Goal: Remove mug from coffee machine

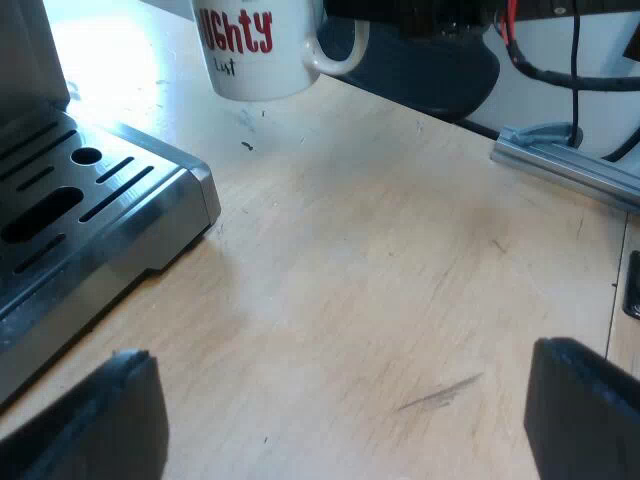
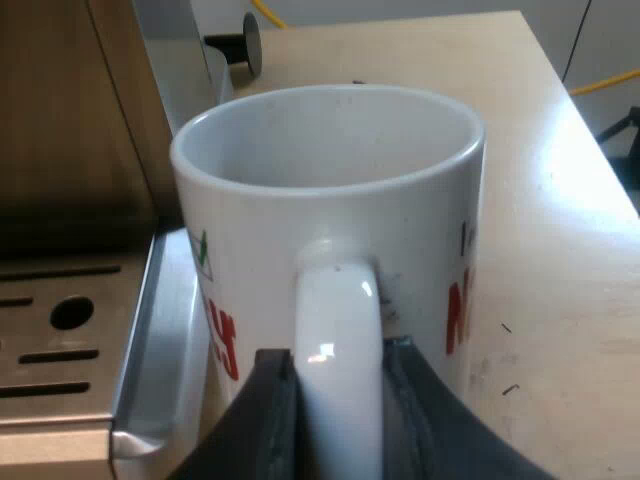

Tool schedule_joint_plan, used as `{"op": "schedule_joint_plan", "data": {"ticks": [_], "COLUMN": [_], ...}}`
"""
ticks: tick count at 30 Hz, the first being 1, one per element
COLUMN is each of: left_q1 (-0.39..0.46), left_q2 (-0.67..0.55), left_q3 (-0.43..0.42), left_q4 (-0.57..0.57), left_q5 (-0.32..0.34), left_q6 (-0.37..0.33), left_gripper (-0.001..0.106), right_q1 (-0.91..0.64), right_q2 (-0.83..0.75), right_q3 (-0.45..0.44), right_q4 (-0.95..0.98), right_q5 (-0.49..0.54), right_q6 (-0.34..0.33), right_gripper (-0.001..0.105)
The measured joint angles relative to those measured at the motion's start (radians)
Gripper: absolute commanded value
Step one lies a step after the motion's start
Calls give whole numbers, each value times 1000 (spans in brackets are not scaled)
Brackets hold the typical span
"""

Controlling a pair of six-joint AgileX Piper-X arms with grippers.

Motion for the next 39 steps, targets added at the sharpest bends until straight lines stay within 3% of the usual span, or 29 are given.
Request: {"op": "schedule_joint_plan", "data": {"ticks": [3,5,11,17,39], "left_q1": [0,0,0,0,0], "left_q2": [0,0,0,0,0], "left_q3": [0,0,0,0,0], "left_q4": [0,0,0,0,8], "left_q5": [0,0,0,0,0], "left_q6": [0,0,0,0,0], "left_gripper": [79,79,79,79,79], "right_q1": [-22,-46,-51,-51,-99], "right_q2": [0,0,0,60,547], "right_q3": [23,91,173,236,234], "right_q4": [-32,-160,-290,-401,-948], "right_q5": [-33,-69,-72,-72,-42], "right_q6": [0,-16,-76,-78,-134], "right_gripper": [0,0,0,0,0]}}
